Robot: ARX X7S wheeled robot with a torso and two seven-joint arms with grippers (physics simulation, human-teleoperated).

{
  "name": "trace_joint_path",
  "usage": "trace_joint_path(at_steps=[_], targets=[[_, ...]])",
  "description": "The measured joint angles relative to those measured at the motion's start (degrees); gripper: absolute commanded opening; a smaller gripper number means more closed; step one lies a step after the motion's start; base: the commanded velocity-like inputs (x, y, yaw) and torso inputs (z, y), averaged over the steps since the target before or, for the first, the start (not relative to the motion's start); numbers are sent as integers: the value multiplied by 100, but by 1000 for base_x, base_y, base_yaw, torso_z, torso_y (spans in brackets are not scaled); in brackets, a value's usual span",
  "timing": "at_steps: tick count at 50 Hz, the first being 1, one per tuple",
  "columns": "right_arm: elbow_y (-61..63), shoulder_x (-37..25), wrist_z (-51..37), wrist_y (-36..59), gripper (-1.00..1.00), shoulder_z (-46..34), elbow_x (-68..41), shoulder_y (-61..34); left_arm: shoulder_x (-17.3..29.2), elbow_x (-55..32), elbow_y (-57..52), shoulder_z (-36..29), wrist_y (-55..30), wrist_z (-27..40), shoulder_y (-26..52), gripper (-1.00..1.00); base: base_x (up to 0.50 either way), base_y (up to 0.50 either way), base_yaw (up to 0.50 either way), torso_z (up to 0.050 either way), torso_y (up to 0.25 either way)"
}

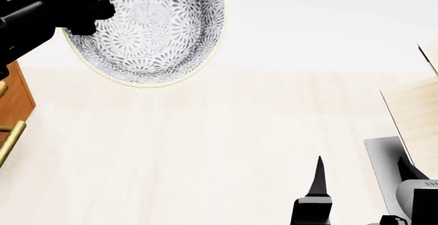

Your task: Close the top drawer of the cabinet and put the bowl on top of it.

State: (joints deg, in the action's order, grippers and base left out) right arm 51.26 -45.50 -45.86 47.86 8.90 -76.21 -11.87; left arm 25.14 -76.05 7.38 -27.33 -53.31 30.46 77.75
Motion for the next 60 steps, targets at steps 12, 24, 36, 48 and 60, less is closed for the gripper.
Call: trace_joint_path(at_steps=[12,24,36,48,60], targets=[[41,-44,-90,-10,100,10,-102,-32,150,-60,25,358,167,419,203,-100,0,0,0,0,0],[72,-97,-140,-38,100,52,-186,-25,285,-235,78,640,159,764,466,-100,0,0,0,0,1],[81,-118,-167,-58,100,51,-210,-38,443,-483,124,892,83,980,726,-100,0,0,0,0,0],[83,-124,-257,-38,100,-30,-265,-138,570,-684,156,1080,38,1085,880,-100,0,0,0,0,1],[48,-114,-259,-38,100,-96,-254,-197,670,-939,221,1260,-29,1256,1038,-100,0,0,0,0,0]])
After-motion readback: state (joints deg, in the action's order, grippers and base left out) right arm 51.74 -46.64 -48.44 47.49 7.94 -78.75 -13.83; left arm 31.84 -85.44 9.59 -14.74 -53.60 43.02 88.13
